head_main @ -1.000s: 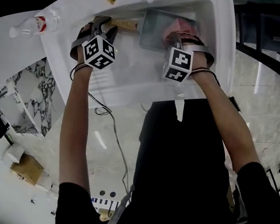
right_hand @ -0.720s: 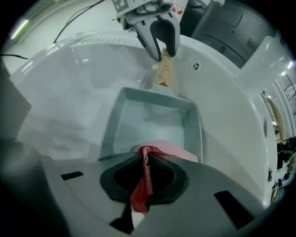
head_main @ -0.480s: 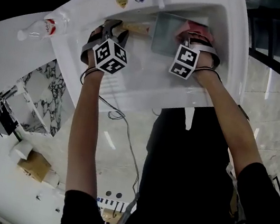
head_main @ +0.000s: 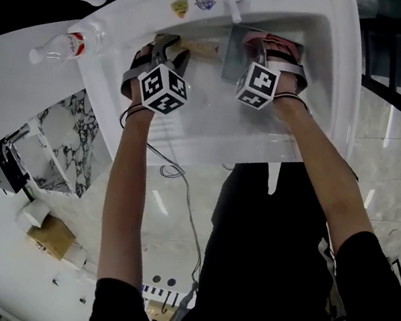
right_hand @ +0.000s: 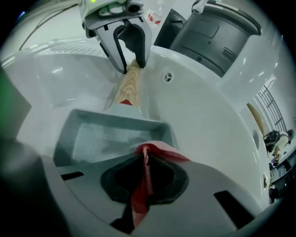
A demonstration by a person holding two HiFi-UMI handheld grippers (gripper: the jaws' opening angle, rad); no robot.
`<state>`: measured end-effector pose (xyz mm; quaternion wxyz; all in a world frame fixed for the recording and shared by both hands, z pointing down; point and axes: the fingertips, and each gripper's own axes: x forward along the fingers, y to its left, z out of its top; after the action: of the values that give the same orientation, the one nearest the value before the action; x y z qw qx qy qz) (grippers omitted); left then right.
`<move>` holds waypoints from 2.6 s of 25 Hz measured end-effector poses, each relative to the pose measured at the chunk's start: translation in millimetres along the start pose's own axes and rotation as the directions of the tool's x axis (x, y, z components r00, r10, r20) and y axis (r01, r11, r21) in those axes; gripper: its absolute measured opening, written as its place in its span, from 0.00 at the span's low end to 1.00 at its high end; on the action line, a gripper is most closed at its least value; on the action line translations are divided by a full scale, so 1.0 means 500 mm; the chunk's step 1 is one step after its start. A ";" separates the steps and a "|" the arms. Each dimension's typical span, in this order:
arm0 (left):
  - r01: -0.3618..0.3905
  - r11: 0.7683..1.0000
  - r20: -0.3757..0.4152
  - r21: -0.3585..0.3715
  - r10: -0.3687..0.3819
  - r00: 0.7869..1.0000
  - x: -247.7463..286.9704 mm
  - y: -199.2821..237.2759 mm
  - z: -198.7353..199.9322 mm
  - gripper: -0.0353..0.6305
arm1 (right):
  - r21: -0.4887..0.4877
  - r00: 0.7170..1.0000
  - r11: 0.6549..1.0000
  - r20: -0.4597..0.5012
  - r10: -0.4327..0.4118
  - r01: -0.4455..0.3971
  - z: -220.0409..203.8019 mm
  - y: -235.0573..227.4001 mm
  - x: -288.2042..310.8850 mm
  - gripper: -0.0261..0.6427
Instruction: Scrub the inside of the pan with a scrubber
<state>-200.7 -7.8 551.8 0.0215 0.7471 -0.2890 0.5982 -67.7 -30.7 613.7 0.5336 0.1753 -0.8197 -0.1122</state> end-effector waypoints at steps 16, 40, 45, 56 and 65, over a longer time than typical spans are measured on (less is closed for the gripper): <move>-0.003 1.000 -0.034 -0.016 0.003 0.999 0.002 0.002 0.001 0.31 | 0.079 0.979 0.980 0.113 0.172 -0.181 0.086 0.055 -0.006 0.09; -0.023 1.000 -0.052 -0.014 0.022 0.998 0.005 0.000 0.000 0.31 | 0.152 0.968 0.968 0.181 0.172 -0.200 0.046 0.035 -0.014 0.09; -0.024 1.000 -0.051 -0.017 0.023 0.998 0.003 0.000 0.000 0.31 | 0.173 0.988 0.985 0.156 -0.011 -0.017 0.043 -0.018 0.003 0.09; -0.022 1.000 -0.048 -0.021 0.021 0.999 0.004 0.000 0.000 0.32 | 0.271 0.974 0.939 0.135 0.182 -0.213 0.006 0.042 -0.030 0.09; -0.025 0.999 -0.054 -0.026 0.024 0.998 0.005 0.001 0.001 0.32 | 0.290 0.764 0.707 0.279 0.583 -0.645 0.033 0.162 -0.071 0.09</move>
<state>-200.4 -9.6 553.9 0.0317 0.7268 -0.3053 0.6144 -83.2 57.7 607.6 0.4272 -0.0214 -0.8782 0.2140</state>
